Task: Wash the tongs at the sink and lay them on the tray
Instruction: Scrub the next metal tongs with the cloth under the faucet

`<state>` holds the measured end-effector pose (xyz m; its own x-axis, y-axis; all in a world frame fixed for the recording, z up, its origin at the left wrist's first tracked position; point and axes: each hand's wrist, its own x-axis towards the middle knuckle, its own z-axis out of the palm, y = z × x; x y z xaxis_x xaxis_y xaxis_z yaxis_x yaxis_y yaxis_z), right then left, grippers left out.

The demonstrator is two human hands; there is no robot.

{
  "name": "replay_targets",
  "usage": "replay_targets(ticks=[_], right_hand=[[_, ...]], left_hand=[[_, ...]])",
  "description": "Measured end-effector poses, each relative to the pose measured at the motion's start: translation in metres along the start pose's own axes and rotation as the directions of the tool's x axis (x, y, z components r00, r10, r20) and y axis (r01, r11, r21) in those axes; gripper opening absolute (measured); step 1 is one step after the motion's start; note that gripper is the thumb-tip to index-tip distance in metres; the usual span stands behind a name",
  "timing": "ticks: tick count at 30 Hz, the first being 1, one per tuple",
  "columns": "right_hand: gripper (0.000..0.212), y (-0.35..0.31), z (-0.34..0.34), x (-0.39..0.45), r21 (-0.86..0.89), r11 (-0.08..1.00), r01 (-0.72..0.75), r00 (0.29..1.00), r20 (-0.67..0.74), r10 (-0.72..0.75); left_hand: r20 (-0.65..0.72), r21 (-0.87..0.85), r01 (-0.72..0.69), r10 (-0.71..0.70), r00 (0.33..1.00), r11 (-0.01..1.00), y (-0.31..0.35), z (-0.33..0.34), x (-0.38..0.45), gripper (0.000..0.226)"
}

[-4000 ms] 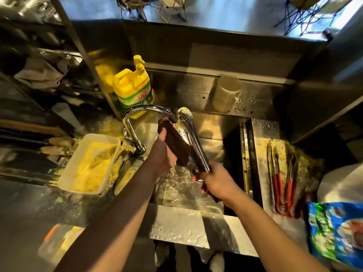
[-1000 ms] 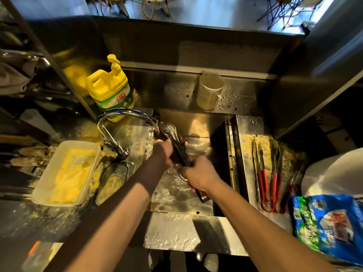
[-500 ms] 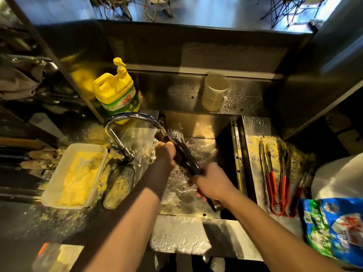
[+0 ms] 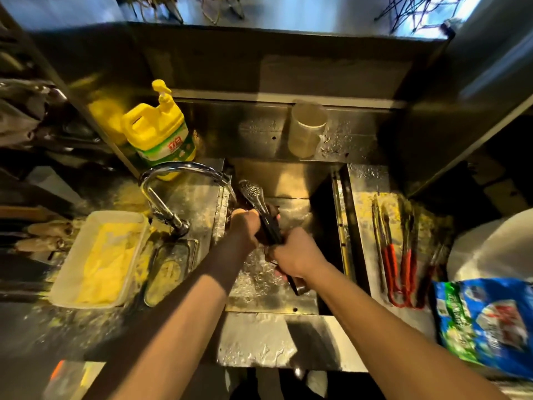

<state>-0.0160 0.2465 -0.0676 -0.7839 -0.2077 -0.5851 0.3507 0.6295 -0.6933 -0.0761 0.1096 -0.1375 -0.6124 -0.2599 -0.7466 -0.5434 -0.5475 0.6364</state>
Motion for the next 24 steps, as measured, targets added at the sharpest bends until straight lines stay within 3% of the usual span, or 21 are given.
replay_targets(ticks=[3,7,10,12,15,18,20,21,23,24], right_hand=[[0.008,0.0,-0.001,-0.002,0.019,1.0,-0.001,0.999,0.046,0.0],[0.005,-0.004,-0.005,0.001,0.059,0.998,-0.016,0.999,0.041,0.013],[0.011,0.009,-0.017,-0.008,0.084,0.993,-0.079,0.99,0.126,0.068],[0.008,0.017,-0.034,-0.011,0.147,0.985,-0.087,0.993,0.097,0.073],[0.008,0.008,-0.047,-0.007,0.28,0.955,-0.099,0.995,0.05,0.088],[0.009,-0.002,-0.047,-0.003,0.27,0.959,-0.083,0.997,0.018,0.081],[0.008,-0.005,-0.046,-0.002,0.09,0.996,-0.019,0.998,-0.052,0.024],[0.013,-0.008,-0.046,-0.003,-0.112,0.994,0.008,0.993,-0.115,-0.021],[0.042,-0.009,-0.047,-0.007,-0.579,0.815,-0.028,0.961,-0.239,-0.137],[0.055,-0.009,-0.046,-0.011,-0.717,0.694,-0.063,0.937,-0.282,-0.205]], left_hand=[[-0.121,0.051,-0.025,0.031,0.992,0.998,0.008,0.001,0.008,0.026],[-0.062,0.047,0.001,0.002,0.998,0.999,0.011,0.002,0.003,0.014],[-0.303,0.168,-0.068,0.117,0.946,0.983,0.021,-0.018,0.023,0.03],[-0.367,0.192,-0.113,0.178,0.913,0.975,0.02,-0.029,0.026,0.026],[-0.263,0.219,-0.05,0.108,0.959,0.974,-0.005,-0.035,0.023,0.038],[-0.12,0.167,-0.023,0.044,0.992,0.986,-0.021,-0.035,0.009,0.036],[-0.055,0.183,-0.008,0.019,0.998,0.983,-0.028,-0.031,0.001,0.034],[0.003,0.178,0.012,-0.013,1.0,0.984,-0.028,-0.03,-0.005,0.034],[0.074,0.205,0.019,-0.035,0.997,0.979,-0.025,-0.029,-0.017,0.032],[0.098,0.238,0.01,-0.034,0.995,0.971,-0.022,-0.029,-0.021,0.033]])
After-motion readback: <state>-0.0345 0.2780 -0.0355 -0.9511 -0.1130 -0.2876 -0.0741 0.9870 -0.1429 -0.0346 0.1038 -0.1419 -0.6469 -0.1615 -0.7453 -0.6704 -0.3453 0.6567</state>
